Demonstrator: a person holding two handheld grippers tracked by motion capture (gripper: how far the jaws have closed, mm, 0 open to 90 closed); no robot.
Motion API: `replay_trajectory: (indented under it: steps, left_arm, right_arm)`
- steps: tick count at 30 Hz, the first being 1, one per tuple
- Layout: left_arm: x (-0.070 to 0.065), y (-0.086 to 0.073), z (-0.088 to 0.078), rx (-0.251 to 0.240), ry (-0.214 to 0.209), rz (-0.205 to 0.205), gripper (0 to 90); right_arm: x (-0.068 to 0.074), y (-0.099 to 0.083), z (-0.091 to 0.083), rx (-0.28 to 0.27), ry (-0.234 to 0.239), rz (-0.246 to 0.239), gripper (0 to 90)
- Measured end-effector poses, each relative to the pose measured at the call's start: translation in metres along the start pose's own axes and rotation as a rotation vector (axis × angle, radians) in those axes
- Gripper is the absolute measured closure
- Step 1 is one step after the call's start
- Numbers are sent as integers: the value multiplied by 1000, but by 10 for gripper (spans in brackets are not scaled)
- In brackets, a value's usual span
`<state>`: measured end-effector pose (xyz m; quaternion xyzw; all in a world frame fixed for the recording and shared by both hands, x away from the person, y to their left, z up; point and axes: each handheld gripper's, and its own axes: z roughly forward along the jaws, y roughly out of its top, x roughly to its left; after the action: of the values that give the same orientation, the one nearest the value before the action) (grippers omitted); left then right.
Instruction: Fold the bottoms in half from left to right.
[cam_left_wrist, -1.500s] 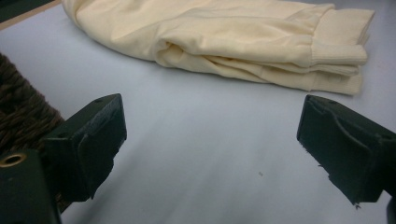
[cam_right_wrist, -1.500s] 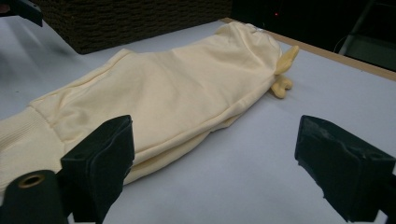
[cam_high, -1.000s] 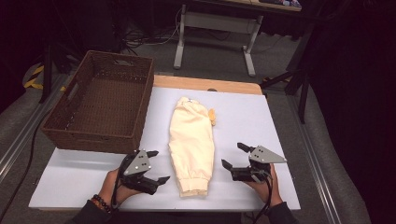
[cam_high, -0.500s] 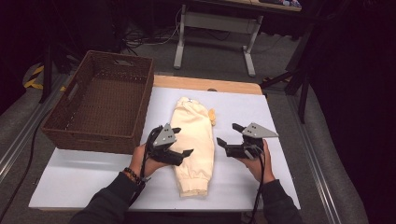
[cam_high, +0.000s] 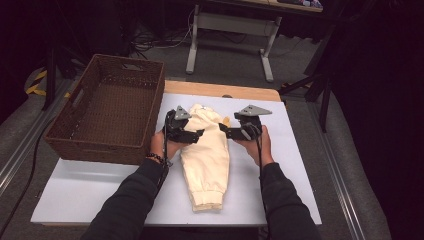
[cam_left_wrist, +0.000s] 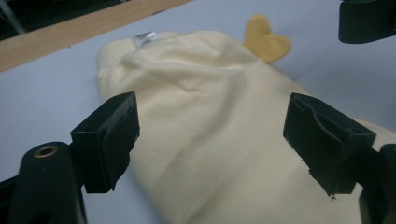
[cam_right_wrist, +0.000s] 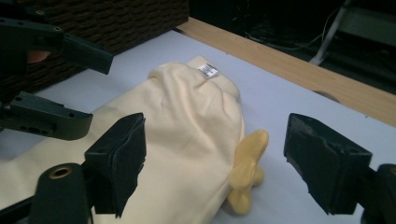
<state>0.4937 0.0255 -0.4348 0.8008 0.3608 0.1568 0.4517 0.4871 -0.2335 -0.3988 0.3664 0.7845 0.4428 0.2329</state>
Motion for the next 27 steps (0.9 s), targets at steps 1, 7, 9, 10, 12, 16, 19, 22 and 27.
replay_trajectory:
  steps: [1, 7, 9, 10, 12, 16, 19, 22, 27]
  left_arm:
    - [5, 0, 5, 15, 8, -18, 204]
    - [29, -6, 27, 78, 21, -96, 207]
    - [31, -5, 30, 95, 15, -121, 212]
    - [31, -3, 33, 95, 10, -117, 218]
    - [31, -1, 37, 142, 21, -110, 234]
    - [29, 1, 40, 173, 4, -57, 358]
    - [31, 3, 42, 179, -8, -54, 460]
    - [32, 3, 43, 175, -21, -72, 557]
    - [31, 5, 46, 177, -63, -65, 724]
  right_arm:
    - [-2, 0, 6, 6, -5, 5, 248]
    - [-18, -8, 41, 74, 13, 92, 402]
    - [-22, -12, 50, 98, 12, 112, 423]
    - [-23, -14, 55, 118, 11, 118, 424]
    - [-24, -18, 63, 160, 14, 115, 427]
    - [-24, -18, 70, 186, 3, 111, 438]
    - [-23, -17, 73, 210, 1, 105, 472]
    - [-24, -18, 76, 212, 29, 139, 546]
    - [-27, -19, 77, 213, 99, 193, 715]
